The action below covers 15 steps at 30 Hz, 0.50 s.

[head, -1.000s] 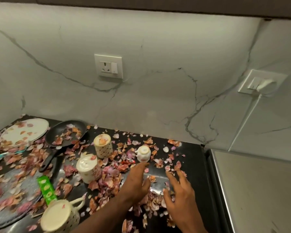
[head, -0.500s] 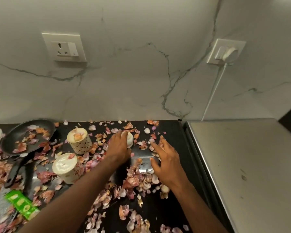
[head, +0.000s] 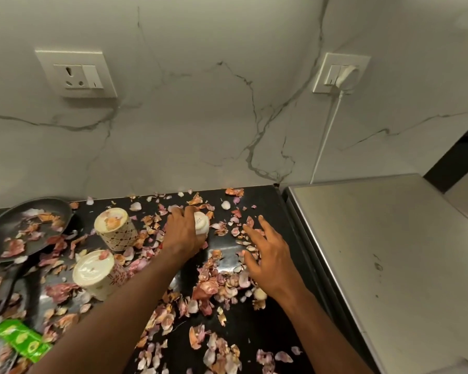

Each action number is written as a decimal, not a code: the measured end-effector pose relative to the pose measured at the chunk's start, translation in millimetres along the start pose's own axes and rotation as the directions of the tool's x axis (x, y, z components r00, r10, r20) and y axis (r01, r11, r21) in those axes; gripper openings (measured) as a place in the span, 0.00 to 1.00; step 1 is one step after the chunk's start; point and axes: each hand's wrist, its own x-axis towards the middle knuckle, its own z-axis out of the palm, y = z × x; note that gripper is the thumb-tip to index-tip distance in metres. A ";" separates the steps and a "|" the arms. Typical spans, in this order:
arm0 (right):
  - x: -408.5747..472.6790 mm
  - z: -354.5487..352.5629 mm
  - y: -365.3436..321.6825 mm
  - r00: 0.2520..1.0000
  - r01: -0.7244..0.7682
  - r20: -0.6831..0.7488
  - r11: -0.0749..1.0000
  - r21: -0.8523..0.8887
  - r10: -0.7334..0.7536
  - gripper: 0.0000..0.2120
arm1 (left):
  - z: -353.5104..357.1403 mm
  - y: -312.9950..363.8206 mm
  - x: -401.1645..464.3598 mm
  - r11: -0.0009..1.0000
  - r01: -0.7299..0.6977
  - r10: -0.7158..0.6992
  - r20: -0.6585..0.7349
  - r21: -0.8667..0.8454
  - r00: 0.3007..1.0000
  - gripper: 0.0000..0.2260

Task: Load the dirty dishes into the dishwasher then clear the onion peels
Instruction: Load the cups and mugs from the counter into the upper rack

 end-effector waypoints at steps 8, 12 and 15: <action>-3.7 0.3 -0.8 0.997 -0.079 0.001 0.984 0.156 0.080 0.30 | -15.9 56.4 -76.6 0.660 0.152 -0.110 0.105 -0.735 0.988 0.31; -7.9 1.3 -5.1 0.994 -0.095 -0.018 0.957 0.274 0.104 0.32 | -15.2 80.5 -103.2 0.402 0.275 -0.114 0.250 -0.873 0.961 0.27; -14.1 -3.5 -6.2 0.990 -0.139 0.019 0.919 0.370 0.142 0.34 | -14.5 89.6 -111.8 0.339 0.344 -0.077 0.339 -0.876 0.938 0.25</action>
